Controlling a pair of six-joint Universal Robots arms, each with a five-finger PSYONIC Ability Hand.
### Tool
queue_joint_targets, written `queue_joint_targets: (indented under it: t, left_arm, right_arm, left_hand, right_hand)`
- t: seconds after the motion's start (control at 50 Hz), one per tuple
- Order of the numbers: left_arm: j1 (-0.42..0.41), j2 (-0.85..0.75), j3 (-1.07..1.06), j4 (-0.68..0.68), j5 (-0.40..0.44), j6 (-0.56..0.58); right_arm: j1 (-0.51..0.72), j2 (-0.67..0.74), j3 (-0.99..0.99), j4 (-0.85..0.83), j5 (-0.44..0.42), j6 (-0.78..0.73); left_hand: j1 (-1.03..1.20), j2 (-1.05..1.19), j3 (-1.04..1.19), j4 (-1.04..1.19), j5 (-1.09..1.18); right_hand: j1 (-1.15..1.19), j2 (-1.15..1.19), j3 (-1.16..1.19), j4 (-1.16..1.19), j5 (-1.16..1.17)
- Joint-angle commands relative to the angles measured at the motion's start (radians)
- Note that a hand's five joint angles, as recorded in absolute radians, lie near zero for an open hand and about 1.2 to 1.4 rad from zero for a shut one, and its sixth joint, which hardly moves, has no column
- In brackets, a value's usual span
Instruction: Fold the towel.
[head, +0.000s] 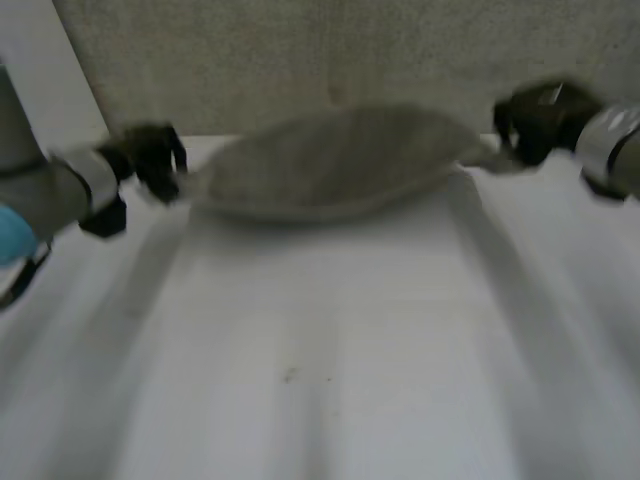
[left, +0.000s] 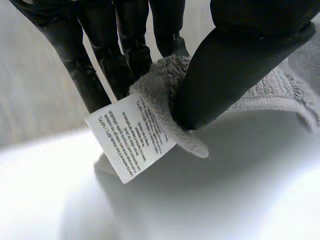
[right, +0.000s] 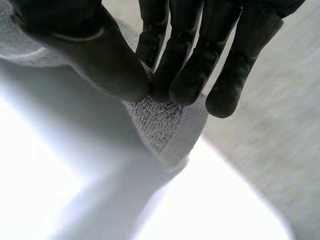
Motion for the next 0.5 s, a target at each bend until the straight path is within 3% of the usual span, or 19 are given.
queue_joint_targets:
  t: [0.02,0.14,0.26,0.32,0.36,0.5]
  left_arm:
    - [0.000,-0.076,-0.259,0.175,-0.007,0.130]
    - [0.003,-0.053,-0.379,0.185,-0.008,0.213]
    - [0.036,0.113,-0.522,0.182,-0.004,0.271]
    - [0.092,0.226,-0.609,0.154,0.004,0.301]
    - [0.124,0.344,-0.699,0.059,0.007,0.346]
    - [0.141,0.548,-0.808,-0.140,0.045,0.471]
  right_arm:
    - [-0.008,0.050,0.321,-0.163,0.005,-0.138]
    - [-0.016,-0.056,0.481,-0.196,0.009,-0.141]
    - [-0.073,-0.207,0.590,-0.174,0.006,-0.161]
    - [-0.146,-0.311,0.664,-0.099,0.002,-0.221]
    - [-0.227,-0.428,0.728,0.025,-0.009,-0.341]
    - [-0.376,-0.590,0.810,0.185,-0.018,-0.607]
  left_hand:
    - [0.228,0.179,0.180,0.177,0.201]
    - [0.228,0.179,0.180,0.177,0.201]
    - [0.228,0.179,0.180,0.177,0.201]
    - [0.228,0.179,0.180,0.177,0.201]
    - [0.228,0.179,0.180,0.177,0.201]
    - [0.228,0.179,0.180,0.177,0.201]
  right_hand:
    - [0.065,0.063,0.058,0.053,0.046]
    - [0.065,0.063,0.058,0.053,0.046]
    - [0.065,0.063,0.058,0.053,0.046]
    - [0.065,0.063,0.058,0.053,0.046]
    - [0.065,0.063,0.058,0.053,0.046]
    - [0.065,0.063,0.058,0.053,0.046]
